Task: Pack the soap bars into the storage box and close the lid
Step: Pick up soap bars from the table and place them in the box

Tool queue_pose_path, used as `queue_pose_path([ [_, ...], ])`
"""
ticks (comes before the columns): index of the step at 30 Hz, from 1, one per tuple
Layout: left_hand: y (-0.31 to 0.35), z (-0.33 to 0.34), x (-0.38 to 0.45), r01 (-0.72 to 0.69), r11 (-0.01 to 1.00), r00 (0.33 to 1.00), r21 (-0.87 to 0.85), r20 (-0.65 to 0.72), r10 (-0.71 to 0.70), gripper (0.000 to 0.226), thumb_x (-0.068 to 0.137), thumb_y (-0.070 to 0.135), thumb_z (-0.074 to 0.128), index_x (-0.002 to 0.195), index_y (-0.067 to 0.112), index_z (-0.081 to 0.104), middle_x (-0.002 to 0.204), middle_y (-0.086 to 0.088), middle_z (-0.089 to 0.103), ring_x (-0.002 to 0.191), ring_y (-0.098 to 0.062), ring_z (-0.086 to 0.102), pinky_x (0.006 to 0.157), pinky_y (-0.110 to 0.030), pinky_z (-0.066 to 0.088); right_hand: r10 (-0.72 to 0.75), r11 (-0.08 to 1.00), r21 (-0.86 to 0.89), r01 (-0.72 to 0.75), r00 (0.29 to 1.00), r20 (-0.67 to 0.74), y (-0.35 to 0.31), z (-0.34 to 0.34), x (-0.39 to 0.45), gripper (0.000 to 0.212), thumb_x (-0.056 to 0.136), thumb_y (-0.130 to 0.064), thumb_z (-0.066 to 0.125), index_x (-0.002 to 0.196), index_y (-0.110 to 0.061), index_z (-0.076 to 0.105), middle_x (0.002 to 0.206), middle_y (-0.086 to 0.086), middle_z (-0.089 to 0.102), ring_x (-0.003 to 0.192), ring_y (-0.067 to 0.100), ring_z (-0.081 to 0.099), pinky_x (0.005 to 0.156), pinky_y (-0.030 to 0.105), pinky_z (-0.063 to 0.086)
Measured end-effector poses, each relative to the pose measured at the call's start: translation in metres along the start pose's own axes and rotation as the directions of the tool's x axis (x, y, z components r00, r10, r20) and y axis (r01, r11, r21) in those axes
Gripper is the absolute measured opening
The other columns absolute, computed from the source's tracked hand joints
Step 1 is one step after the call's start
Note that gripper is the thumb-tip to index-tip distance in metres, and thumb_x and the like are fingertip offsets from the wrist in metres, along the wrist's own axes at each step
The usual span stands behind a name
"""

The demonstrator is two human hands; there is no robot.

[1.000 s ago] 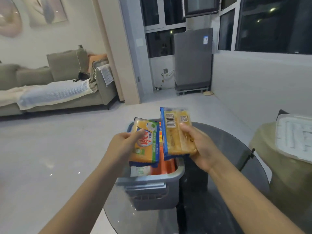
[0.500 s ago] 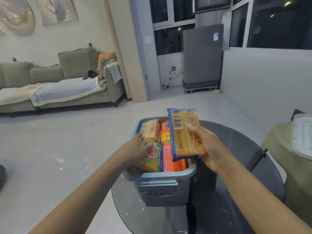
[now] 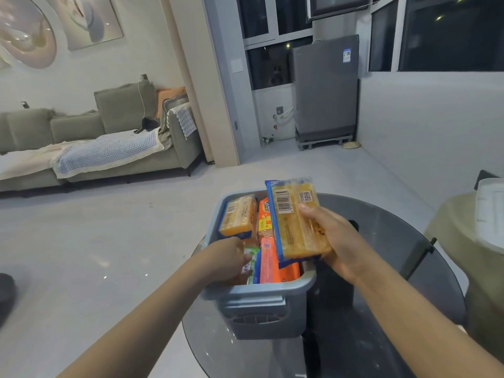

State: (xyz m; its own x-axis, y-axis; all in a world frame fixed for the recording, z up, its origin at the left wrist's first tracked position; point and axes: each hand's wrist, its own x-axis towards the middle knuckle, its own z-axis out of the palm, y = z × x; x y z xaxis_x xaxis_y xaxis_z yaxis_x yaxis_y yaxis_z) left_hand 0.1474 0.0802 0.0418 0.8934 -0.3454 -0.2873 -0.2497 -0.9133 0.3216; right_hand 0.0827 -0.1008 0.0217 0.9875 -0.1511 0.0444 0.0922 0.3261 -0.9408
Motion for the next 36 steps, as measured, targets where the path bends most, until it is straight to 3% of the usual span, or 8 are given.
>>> queue_pose_path([
  [6, -0.016, 0.000, -0.002, -0.101, 0.955, 0.984, -0.278, -0.171, 0.054, 0.035, 0.096, 0.042, 0.042, 0.123, 0.026, 0.058, 0.121, 0.003, 0.065, 0.101, -0.011, 0.062, 0.080, -0.026, 0.050, 0.015, 0.994, -0.110, -0.021, 0.998, -0.054, -0.001, 0.005, -0.001, 0.028, 0.083, -0.041, 0.059, 0.103, -0.021, 0.059, 0.086, -0.006, 0.074, 0.078, 0.011, 0.072, 0.056, 0.022, 0.056],
  [10, -0.021, 0.003, -0.004, -0.242, 0.699, 0.961, -0.673, -0.267, 0.075, 0.022, 0.096, 0.036, 0.048, 0.090, 0.030, 0.068, 0.102, 0.002, 0.072, 0.096, -0.012, 0.067, 0.089, -0.037, 0.054, -0.004, 0.962, -0.272, -0.018, 0.997, -0.083, -0.002, 0.017, -0.001, 0.030, 0.084, -0.045, 0.058, 0.106, -0.025, 0.056, 0.095, -0.006, 0.071, 0.079, 0.009, 0.071, 0.061, 0.024, 0.056],
  [15, -0.016, -0.002, -0.010, -0.393, 0.450, 0.919, -0.801, -0.362, 0.158, 0.020, 0.094, 0.032, 0.053, 0.096, 0.024, 0.071, 0.079, 0.007, 0.077, 0.069, -0.005, 0.071, 0.060, -0.020, 0.057, 0.018, 0.908, -0.417, -0.037, 0.999, -0.051, 0.004, 0.048, 0.001, 0.042, 0.087, -0.046, 0.052, 0.124, -0.025, 0.049, 0.109, -0.003, 0.067, 0.097, 0.017, 0.066, 0.089, 0.043, 0.053],
  [19, -0.032, -0.001, -0.016, -0.469, 0.576, 0.854, -0.670, -0.510, 0.102, 0.019, 0.090, 0.027, 0.061, 0.079, 0.042, 0.067, 0.074, 0.019, 0.074, 0.073, 0.002, 0.069, 0.060, -0.013, 0.053, 0.045, 0.876, -0.480, -0.048, 0.999, -0.018, 0.016, 0.077, 0.005, 0.043, 0.092, -0.045, 0.044, 0.133, -0.031, 0.043, 0.125, -0.001, 0.056, 0.106, 0.019, 0.060, 0.086, 0.038, 0.054],
  [22, -0.045, -0.002, -0.017, -0.429, 0.688, 0.830, -0.586, -0.557, 0.043, 0.015, 0.089, 0.032, 0.060, 0.086, 0.046, 0.064, 0.083, 0.021, 0.068, 0.081, -0.001, 0.065, 0.069, -0.020, 0.053, 0.045, 0.773, -0.632, -0.054, 0.999, -0.030, 0.020, 0.084, 0.006, 0.040, 0.093, -0.047, 0.039, 0.117, -0.023, 0.059, 0.105, -0.005, 0.063, 0.090, 0.008, 0.060, 0.065, 0.019, 0.049],
  [25, -0.053, -0.001, -0.015, -0.370, 0.764, 0.842, -0.528, -0.539, 0.036, 0.010, 0.087, 0.039, 0.062, 0.095, 0.039, 0.068, 0.081, 0.019, 0.068, 0.079, 0.002, 0.063, 0.066, -0.017, 0.050, 0.053, 0.641, -0.763, -0.080, 0.997, -0.060, 0.021, 0.081, 0.006, 0.044, 0.092, -0.048, 0.041, 0.085, -0.013, 0.066, 0.080, 0.003, 0.067, 0.073, 0.015, 0.062, 0.069, 0.032, 0.053],
  [28, -0.055, 0.002, -0.007, -0.298, 0.832, 0.850, -0.467, -0.527, 0.008, 0.018, 0.086, 0.043, 0.062, 0.088, 0.028, 0.073, 0.076, 0.014, 0.067, 0.072, 0.002, 0.061, 0.062, -0.017, 0.046, 0.002, 0.553, -0.831, -0.069, 0.997, -0.082, 0.021, 0.077, 0.008, 0.047, 0.091, -0.046, 0.043, 0.088, -0.007, 0.067, 0.081, 0.013, 0.069, 0.070, 0.025, 0.063, 0.077, 0.045, 0.056],
  [36, -0.061, 0.011, 0.003, -0.236, 0.850, 0.833, -0.472, -0.548, -0.073, 0.017, 0.080, 0.039, 0.069, 0.071, 0.027, 0.062, 0.070, 0.010, 0.059, 0.065, -0.002, 0.054, 0.053, -0.019, 0.038, 0.084, 0.283, -0.957, -0.055, 0.996, -0.032, 0.025, 0.075, 0.019, 0.044, 0.091, -0.041, 0.048, 0.086, -0.004, 0.071, 0.080, 0.014, 0.069, 0.071, 0.027, 0.063, 0.075, 0.044, 0.056],
])
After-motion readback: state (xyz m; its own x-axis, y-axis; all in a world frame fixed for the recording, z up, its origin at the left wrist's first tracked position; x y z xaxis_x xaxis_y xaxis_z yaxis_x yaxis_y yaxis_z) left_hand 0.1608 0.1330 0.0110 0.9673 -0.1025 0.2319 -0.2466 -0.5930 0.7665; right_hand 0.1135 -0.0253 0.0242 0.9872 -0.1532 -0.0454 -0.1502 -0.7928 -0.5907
